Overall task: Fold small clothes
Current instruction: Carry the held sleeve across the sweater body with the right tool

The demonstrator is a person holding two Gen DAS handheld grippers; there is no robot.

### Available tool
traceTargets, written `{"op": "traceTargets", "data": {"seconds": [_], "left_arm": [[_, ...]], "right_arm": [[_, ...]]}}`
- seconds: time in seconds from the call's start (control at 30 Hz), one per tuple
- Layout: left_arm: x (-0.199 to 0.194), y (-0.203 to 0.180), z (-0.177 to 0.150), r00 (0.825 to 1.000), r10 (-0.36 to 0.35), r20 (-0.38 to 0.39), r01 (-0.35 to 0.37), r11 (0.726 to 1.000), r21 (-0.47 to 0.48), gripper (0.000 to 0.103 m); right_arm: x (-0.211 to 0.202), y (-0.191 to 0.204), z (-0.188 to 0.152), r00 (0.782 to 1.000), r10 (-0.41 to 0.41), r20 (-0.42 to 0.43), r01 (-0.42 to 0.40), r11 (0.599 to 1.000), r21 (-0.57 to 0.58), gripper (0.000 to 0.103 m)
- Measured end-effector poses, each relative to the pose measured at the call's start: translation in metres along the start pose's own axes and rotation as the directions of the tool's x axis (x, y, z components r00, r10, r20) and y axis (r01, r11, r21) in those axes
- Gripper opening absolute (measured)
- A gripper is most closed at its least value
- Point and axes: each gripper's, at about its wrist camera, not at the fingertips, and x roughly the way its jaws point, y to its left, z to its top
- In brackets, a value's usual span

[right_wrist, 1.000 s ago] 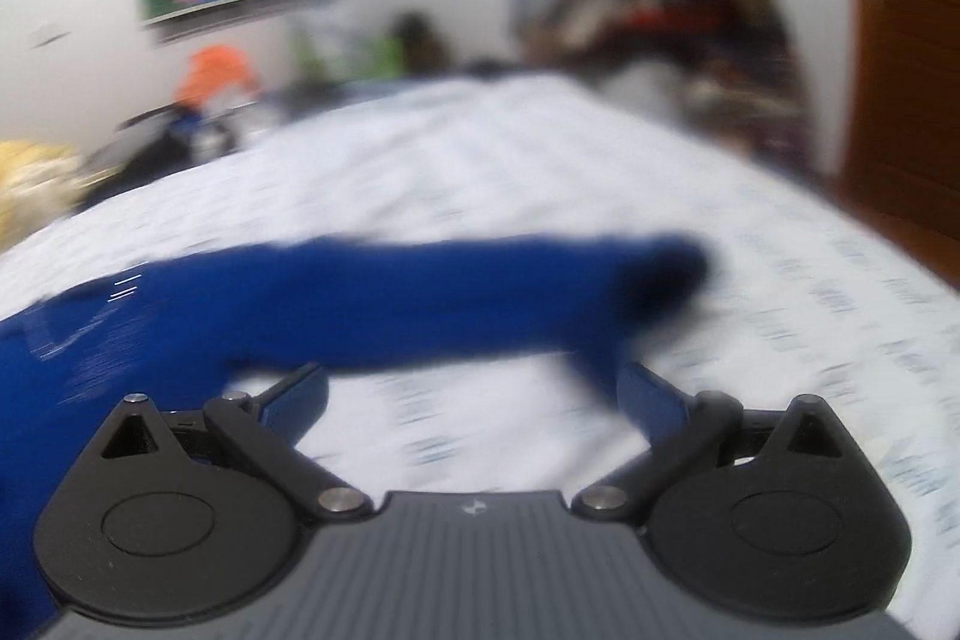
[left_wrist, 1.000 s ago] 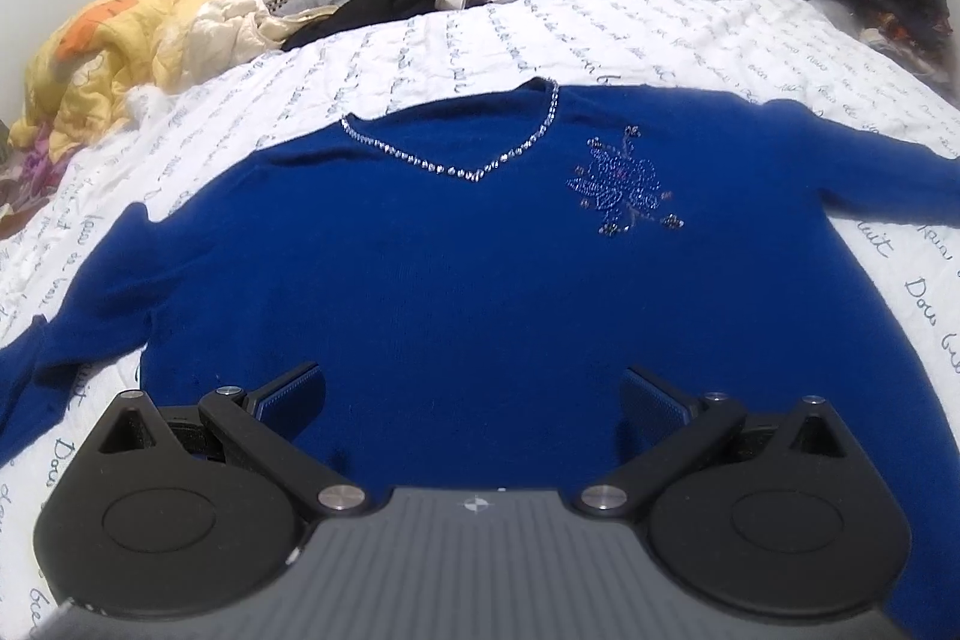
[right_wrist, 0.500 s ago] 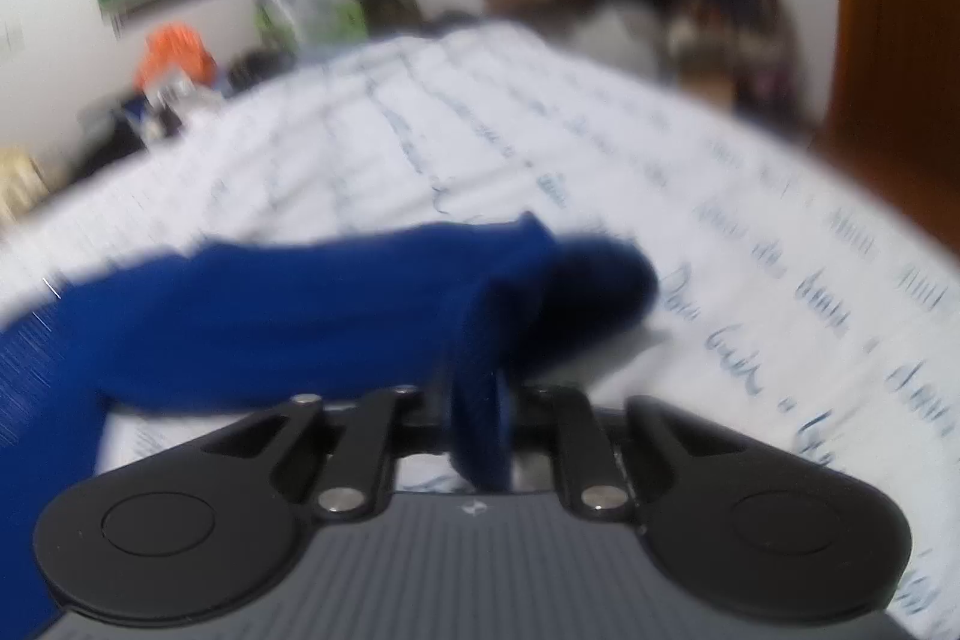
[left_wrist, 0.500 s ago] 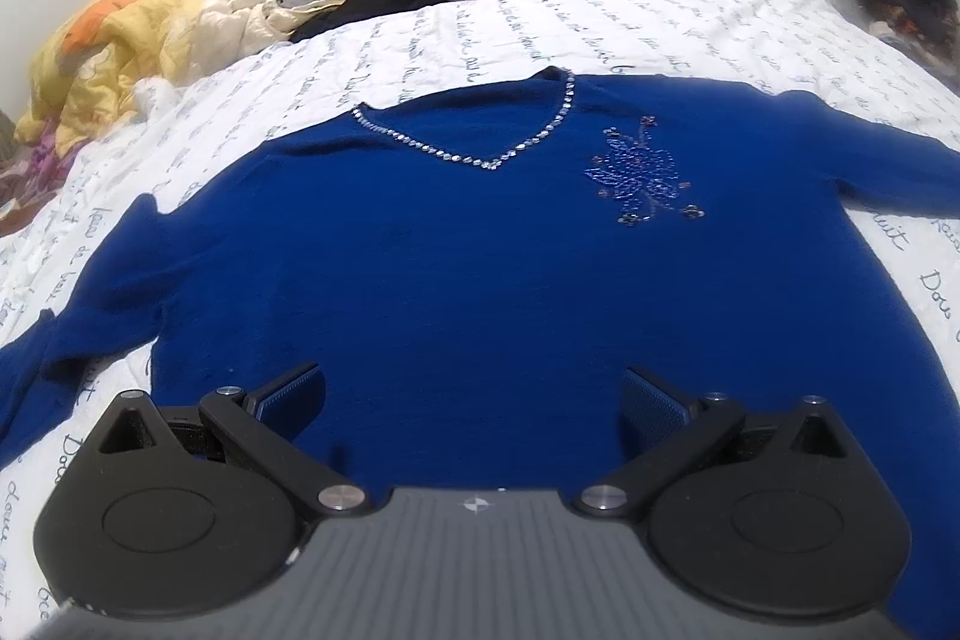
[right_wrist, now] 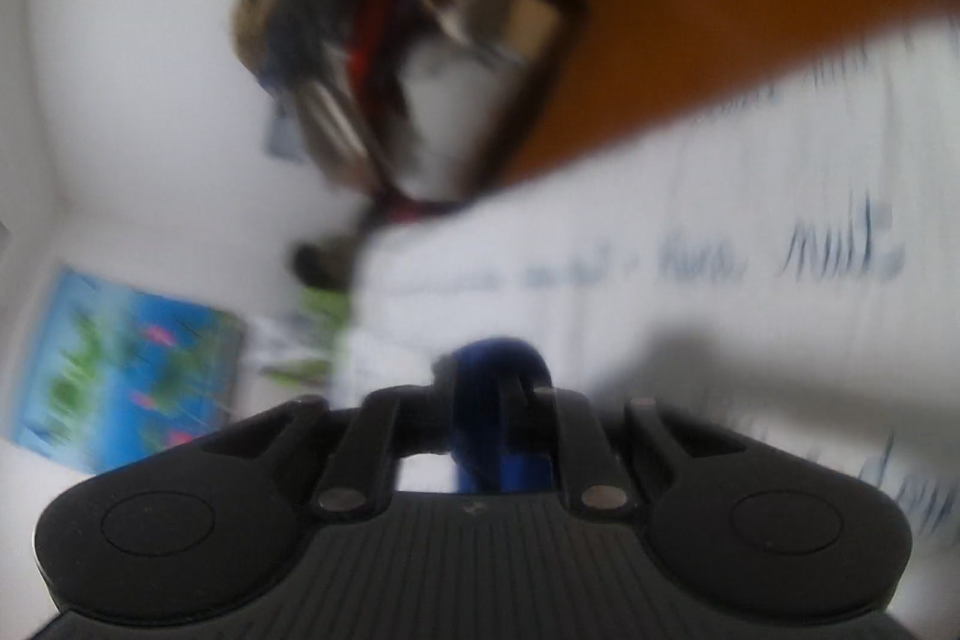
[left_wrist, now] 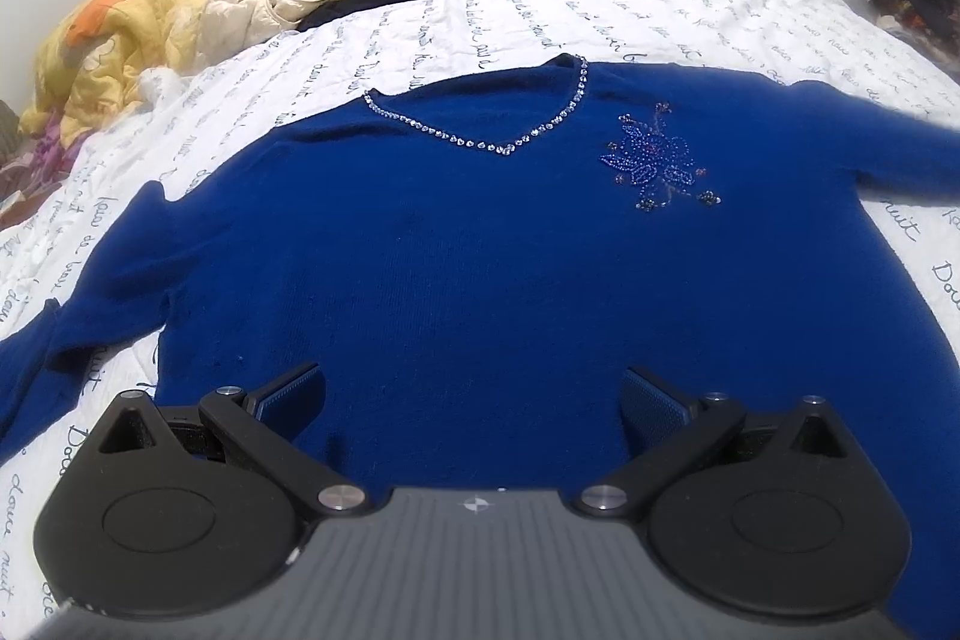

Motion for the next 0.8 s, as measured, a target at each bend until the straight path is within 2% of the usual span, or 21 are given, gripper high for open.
{"op": "traceTargets", "data": {"seconds": [0.03, 0.07, 0.1, 0.17, 0.23, 0.33, 0.43, 0.47, 0.53, 0.57, 0.6, 0.63, 0.67, 0.73, 0.8], "left_arm": [[0.000, 0.001, 0.000, 1.000, 0.003, 0.001, -0.003, 1.000, -0.001, 0.103], [0.000, 0.002, 0.001, 1.000, 0.006, 0.000, -0.006, 1.000, -0.002, 0.103], [0.002, 0.003, 0.001, 1.000, 0.007, -0.004, -0.007, 1.000, -0.004, 0.103], [0.003, 0.004, 0.002, 1.000, 0.009, -0.008, -0.009, 1.000, -0.007, 0.103], [0.003, 0.004, 0.001, 1.000, 0.007, -0.008, -0.007, 1.000, -0.011, 0.103], [0.003, 0.002, 0.000, 1.000, 0.000, -0.008, 0.000, 1.000, -0.011, 0.103], [0.002, -0.002, -0.002, 1.000, 0.000, -0.006, 0.000, 1.000, 0.010, 0.103], [0.002, -0.003, -0.002, 1.000, 0.004, -0.004, -0.004, 1.000, 0.018, 0.103], [0.002, -0.003, -0.001, 1.000, 0.008, -0.004, -0.008, 1.000, 0.019, 0.103], [0.002, -0.002, 0.000, 1.000, 0.008, -0.004, -0.008, 1.000, 0.014, 0.103], [0.002, 0.000, 0.000, 1.000, 0.009, -0.004, -0.009, 1.000, 0.008, 0.103], [0.002, 0.001, 0.000, 1.000, 0.008, -0.005, -0.008, 1.000, 0.001, 0.103], [0.003, 0.002, 0.001, 1.000, 0.008, -0.006, -0.008, 1.000, -0.004, 0.103], [0.003, 0.003, 0.000, 1.000, 0.008, -0.007, -0.008, 1.000, -0.005, 0.103], [0.004, 0.003, -0.001, 1.000, 0.012, -0.009, -0.012, 1.000, -0.002, 0.103]], "right_arm": [[-0.004, 0.003, -0.003, 0.998, -0.054, 0.043, 0.056, 0.998, -0.036, 0.049], [-0.009, 0.007, -0.006, 0.993, -0.067, 0.094, 0.074, 0.994, -0.077, 0.083], [-0.017, 0.009, -0.009, 0.988, -0.051, 0.145, 0.067, 0.992, -0.111, 0.101], [-0.029, 0.012, -0.012, 0.977, 0.009, 0.215, 0.022, 0.989, -0.144, 0.100], [-0.035, 0.009, -0.012, 0.972, 0.014, 0.235, 0.021, 0.989, -0.146, 0.100], [-0.023, 0.006, -0.010, 0.990, -0.044, 0.136, 0.066, 0.986, -0.156, 0.100], [0.009, -0.008, -0.010, 1.000, -0.021, 0.019, 0.023, 0.995, -0.099, 0.100], [0.014, -0.012, -0.011, 1.000, 0.019, 0.020, -0.017, 0.996, -0.092, 0.097], [0.016, -0.005, -0.017, 0.999, -0.008, 0.036, 0.013, 0.989, -0.149, 0.091], [0.018, 0.000, -0.019, 0.999, -0.030, 0.030, 0.035, 0.983, -0.178, 0.076], [0.023, 0.005, -0.019, 0.998, -0.056, 0.014, 0.057, 0.977, -0.204, 0.048], [0.027, 0.009, -0.020, 0.996, -0.094, 0.004, 0.092, 0.971, -0.223, 0.034], [0.031, 0.012, -0.020, 0.991, -0.132, 0.007, 0.130, 0.962, -0.241, 0.014], [0.030, 0.020, -0.024, 0.985, -0.167, 0.041, 0.171, 0.942, -0.290, 0.010], [0.020, 0.035, -0.034, 0.983, -0.165, 0.078, 0.182, 0.913, -0.366, 0.009]]}}
